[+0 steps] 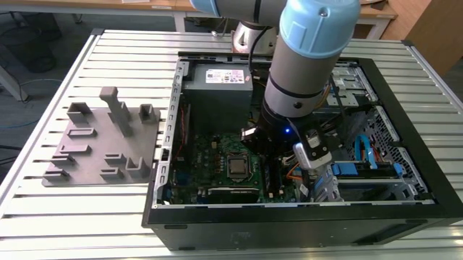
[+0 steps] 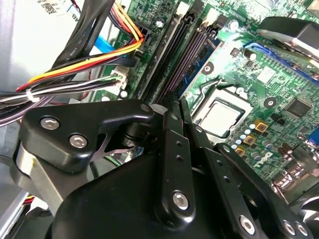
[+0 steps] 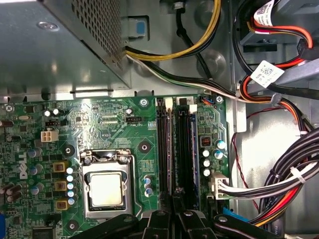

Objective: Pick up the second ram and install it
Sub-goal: 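Insert the second ram into the second slot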

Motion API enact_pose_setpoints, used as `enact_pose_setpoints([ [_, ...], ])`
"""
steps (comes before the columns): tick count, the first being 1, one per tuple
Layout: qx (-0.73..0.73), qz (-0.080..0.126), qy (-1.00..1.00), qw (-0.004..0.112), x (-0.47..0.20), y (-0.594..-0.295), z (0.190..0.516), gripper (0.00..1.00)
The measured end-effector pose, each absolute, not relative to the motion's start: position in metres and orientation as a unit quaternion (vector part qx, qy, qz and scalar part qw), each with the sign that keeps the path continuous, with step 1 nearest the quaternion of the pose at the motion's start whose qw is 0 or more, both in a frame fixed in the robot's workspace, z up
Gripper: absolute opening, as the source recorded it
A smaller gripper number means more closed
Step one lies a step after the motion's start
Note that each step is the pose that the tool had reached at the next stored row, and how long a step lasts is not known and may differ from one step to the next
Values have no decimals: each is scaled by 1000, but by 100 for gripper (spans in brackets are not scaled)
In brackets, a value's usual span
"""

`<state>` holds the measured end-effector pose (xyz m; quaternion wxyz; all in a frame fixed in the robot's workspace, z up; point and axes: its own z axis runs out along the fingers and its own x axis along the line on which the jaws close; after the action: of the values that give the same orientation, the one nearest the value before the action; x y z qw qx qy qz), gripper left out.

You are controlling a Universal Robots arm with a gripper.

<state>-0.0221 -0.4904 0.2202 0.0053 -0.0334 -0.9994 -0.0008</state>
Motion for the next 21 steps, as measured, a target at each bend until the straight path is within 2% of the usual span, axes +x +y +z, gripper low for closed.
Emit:
enact_pose_setpoints([
  [21,-17,-1,-1000,5,-18,-490,216,13],
])
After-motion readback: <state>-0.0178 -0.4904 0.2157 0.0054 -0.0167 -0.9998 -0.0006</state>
